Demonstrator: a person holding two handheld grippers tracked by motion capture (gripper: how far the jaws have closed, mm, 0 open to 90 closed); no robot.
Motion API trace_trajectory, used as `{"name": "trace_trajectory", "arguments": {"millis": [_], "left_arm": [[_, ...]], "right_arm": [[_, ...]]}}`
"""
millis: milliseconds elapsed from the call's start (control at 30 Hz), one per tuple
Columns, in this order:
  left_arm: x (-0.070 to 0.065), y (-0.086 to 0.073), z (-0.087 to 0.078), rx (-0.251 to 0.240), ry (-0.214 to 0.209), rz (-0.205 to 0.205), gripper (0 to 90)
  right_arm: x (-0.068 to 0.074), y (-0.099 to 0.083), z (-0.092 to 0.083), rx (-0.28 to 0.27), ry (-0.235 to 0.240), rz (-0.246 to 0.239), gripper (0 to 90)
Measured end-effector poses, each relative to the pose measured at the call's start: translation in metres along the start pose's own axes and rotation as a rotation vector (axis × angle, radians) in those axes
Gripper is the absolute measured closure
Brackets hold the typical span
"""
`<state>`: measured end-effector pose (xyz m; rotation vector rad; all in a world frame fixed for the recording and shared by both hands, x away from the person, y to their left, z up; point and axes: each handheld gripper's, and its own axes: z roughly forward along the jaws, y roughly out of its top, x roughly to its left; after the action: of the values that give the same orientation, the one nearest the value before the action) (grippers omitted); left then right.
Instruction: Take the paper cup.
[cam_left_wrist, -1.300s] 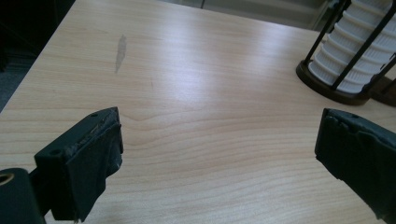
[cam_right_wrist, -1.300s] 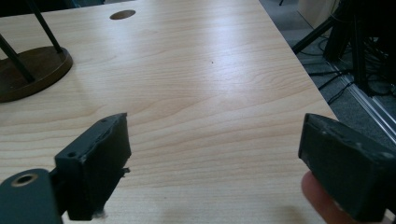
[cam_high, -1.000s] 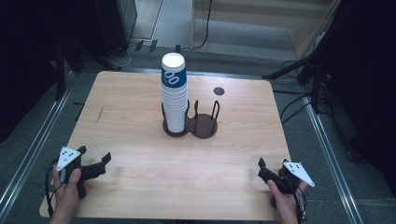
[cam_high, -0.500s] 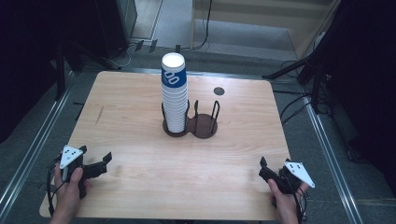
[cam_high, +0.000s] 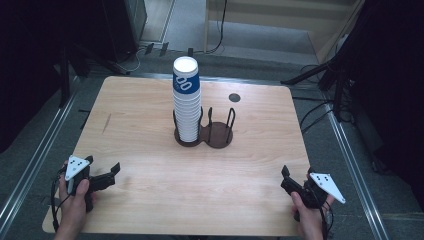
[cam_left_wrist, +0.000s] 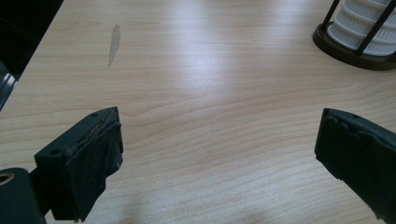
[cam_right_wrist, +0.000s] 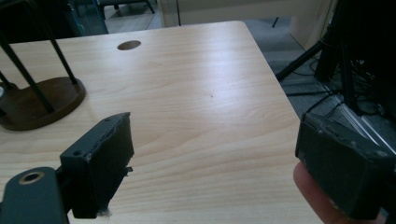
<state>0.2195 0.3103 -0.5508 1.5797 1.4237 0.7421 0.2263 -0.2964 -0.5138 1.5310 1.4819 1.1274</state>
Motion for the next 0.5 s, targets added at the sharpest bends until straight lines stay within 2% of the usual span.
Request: {"name": "trace_trajectory", "arguments": {"millis": [67,100,167,400,500], "left_arm": [[0.002,0.000,0.000,-0.001,-0.007,-0.012,1.7],[0.002,0.000,0.000,-0.006,-0.009,-0.022,1.7],[0.004,0.000,0.000,-0.006,-0.005,-0.034,1.7],[0.003,0.000,0.000,-0.003,-0.004,-0.033,1.7],[0.002,0.000,0.001,0.000,0.000,-0.017,1.7]], "right_arm": [[0.006,0.003,-0.001,-0.004,0.009,-0.016,10.5],[0.012,0.006,-0.001,-0.002,0.023,-0.042,10.5],[0.016,0.009,-0.001,-0.005,0.033,-0.052,10.4],[0.031,0.023,-0.002,-0.017,0.061,-0.061,10.4],[0.042,0.035,-0.001,-0.032,0.082,-0.071,10.4]]}}
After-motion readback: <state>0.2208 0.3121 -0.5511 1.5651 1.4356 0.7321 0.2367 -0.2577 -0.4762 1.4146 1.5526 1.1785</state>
